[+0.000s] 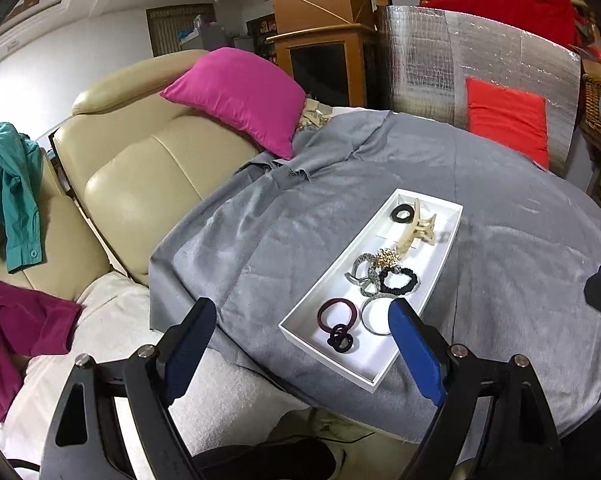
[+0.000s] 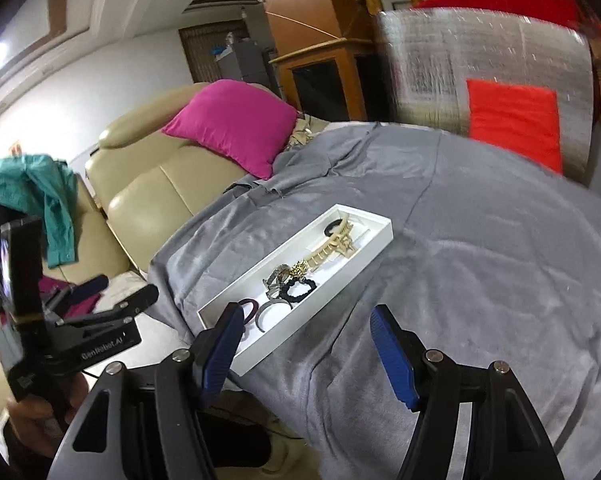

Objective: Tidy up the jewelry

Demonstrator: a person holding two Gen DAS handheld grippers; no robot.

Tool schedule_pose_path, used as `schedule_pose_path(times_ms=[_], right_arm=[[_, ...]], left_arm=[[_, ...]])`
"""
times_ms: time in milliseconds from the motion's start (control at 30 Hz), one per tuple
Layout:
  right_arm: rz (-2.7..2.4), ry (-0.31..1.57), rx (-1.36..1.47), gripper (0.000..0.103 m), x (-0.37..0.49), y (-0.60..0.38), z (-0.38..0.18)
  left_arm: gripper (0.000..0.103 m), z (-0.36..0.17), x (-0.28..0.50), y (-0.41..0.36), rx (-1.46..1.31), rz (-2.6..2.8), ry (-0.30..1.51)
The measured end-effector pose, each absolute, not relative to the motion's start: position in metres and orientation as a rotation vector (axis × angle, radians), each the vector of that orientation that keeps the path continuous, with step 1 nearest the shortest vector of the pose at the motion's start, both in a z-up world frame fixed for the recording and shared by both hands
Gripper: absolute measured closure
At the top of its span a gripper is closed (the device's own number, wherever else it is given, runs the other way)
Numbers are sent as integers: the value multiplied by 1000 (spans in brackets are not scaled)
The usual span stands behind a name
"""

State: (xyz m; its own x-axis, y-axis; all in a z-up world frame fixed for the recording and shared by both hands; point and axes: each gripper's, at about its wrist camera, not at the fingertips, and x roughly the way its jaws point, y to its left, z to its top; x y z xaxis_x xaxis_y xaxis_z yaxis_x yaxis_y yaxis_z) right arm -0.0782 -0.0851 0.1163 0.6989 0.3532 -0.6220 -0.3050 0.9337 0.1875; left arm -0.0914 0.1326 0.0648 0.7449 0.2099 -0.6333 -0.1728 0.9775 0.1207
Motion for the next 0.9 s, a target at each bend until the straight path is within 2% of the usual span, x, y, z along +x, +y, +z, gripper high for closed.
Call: schedule_pose_path(times_ms=[900], right_arm=[[382,620,45,33,-118,-15,153]], left_arm=[[15,125,-151,178,63,357,516]])
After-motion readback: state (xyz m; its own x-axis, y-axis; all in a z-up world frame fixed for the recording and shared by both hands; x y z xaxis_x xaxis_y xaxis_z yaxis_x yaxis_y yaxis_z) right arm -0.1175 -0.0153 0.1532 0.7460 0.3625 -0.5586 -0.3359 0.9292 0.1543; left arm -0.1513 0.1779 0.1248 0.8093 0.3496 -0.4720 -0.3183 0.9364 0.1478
